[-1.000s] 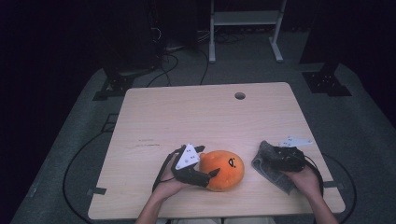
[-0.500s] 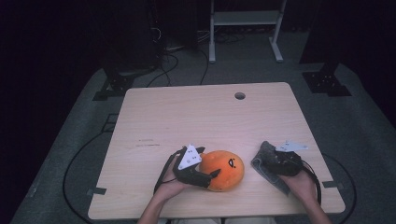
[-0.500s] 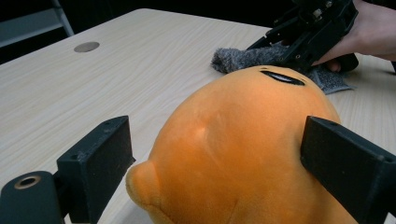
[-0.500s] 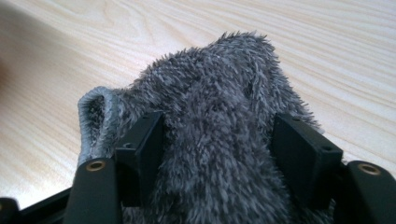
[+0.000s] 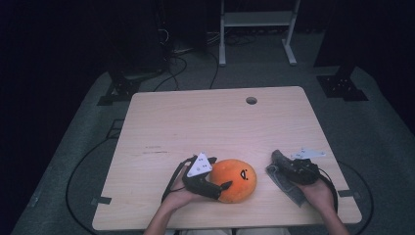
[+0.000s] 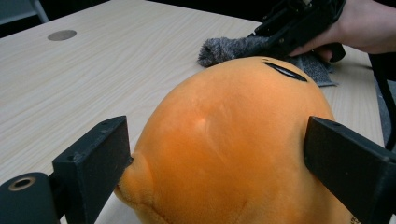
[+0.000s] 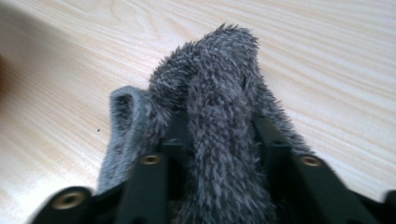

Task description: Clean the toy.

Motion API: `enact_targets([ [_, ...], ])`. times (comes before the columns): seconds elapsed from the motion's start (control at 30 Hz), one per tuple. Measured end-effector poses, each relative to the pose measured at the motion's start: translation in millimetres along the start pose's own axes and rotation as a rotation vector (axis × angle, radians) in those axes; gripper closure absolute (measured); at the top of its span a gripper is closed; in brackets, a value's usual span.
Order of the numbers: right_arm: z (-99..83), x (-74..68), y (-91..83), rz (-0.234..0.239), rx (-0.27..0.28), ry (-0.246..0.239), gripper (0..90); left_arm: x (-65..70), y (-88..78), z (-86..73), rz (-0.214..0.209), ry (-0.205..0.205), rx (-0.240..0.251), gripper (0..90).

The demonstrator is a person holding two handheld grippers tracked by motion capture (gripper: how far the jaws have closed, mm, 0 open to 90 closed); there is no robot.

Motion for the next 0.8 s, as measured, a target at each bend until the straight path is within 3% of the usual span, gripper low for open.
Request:
enact_targets([
  [0.07, -0.4, 3.4, -2.7, 0.049, -0.014, 0.052, 69.3, 0.0, 0.8, -0.9, -0.001, -0.002, 0.000, 7.5],
  [0.13, -0.5, 3.6, -3.5, 0.062, -0.014, 0.064, 70.0, -0.1, 2.1, -2.9, 0.006, -0.005, -0.003, 7.5],
  [0.17, -0.4, 3.1, -5.6, 0.101, -0.018, 0.102, 70.1, -0.5, 2.4, -3.5, 0.013, -0.003, -0.006, 7.5],
  [0.2, 1.2, -0.7, -10.9, 0.178, 0.006, 0.134, 70.9, -0.7, 3.1, -4.0, 0.016, -0.009, -0.004, 7.5],
  [0.23, 1.2, -0.7, -10.9, 0.178, 0.006, 0.134, 70.9, -1.1, 3.6, -4.3, 0.018, -0.013, -0.005, 7.5],
  [0.27, 4.9, -8.4, -21.4, 0.249, 0.058, 0.146, 70.9, -1.8, 4.3, -4.6, 0.018, -0.025, -0.001, 7.5],
  [0.3, 4.9, -8.4, -21.4, 0.249, 0.058, 0.146, 70.9, -1.8, 4.3, -4.6, 0.018, -0.025, -0.001, 7.5],
  [0.33, 10.5, -20.4, -35.7, 0.334, 0.145, 0.132, 70.9, -2.1, 5.5, -5.0, 0.025, -0.031, 0.003, 7.5],
  [0.37, 10.5, -20.4, -35.7, 0.334, 0.145, 0.132, 70.9, -2.1, 5.5, -5.0, 0.025, -0.031, 0.003, 7.5],
  [0.4, 21.1, -39.9, -54.4, 0.435, 0.256, 0.083, 70.5, -1.4, 6.6, -4.7, 0.034, -0.024, 0.005, 7.5],
  [0.43, 21.1, -39.9, -54.4, 0.435, 0.256, 0.083, 70.5, -1.4, 6.6, -4.7, 0.034, -0.024, 0.005, 7.5],
  [0.47, 30.1, -62.5, -66.9, 0.513, 0.336, -0.002, 69.8, -0.5, 6.9, -4.2, 0.033, -0.023, 0.006, 7.5],
  [0.5, 30.1, -62.5, -66.9, 0.513, 0.336, -0.002, 69.8, -0.2, 7.2, -4.0, 0.034, -0.022, 0.007, 7.5],
  [0.53, 32.2, -71.4, -68.7, 0.528, 0.352, -0.041, 69.9, 0.2, 7.5, -3.8, 0.035, -0.023, 0.007, 7.5],
  [0.57, 33.3, -94.8, -63.2, 0.542, 0.318, -0.146, 68.3, 0.1, 7.6, -3.9, 0.032, -0.023, 0.006, 7.5],
  [0.6, 30.9, -105.1, -55.2, 0.532, 0.261, -0.213, 66.6, 0.3, 8.0, -4.7, 0.034, -0.021, -0.005, 7.5],
  [0.63, 30.9, -105.1, -55.2, 0.532, 0.261, -0.213, 66.6, 0.3, 8.0, -4.7, 0.034, -0.021, -0.005, 7.5],
  [0.67, 24.4, -117.7, -41.6, 0.422, 0.261, -0.361, 65.6, 0.9, 9.7, -6.1, 0.048, -0.014, -0.015, 7.5],
  [0.77, 24.8, -117.3, -40.3, 0.407, 0.271, -0.379, 64.6, 1.1, 10.4, -5.4, 0.050, -0.020, -0.007, 7.5],
  [0.8, 25.8, -111.9, -40.9, 0.437, 0.263, -0.344, 62.8, 2.4, 11.6, -4.2, 0.053, -0.025, -0.002, 7.5],
])
Point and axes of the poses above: each handheld gripper's, and its own axes: y roughly forward along the jaws, z roughly out of its top, x roughly to its right, the point moved 5 cm from there along y, roughly forward along the jaws, and after that the axes turned 8 degrees about -x, right-handed, at the moved point
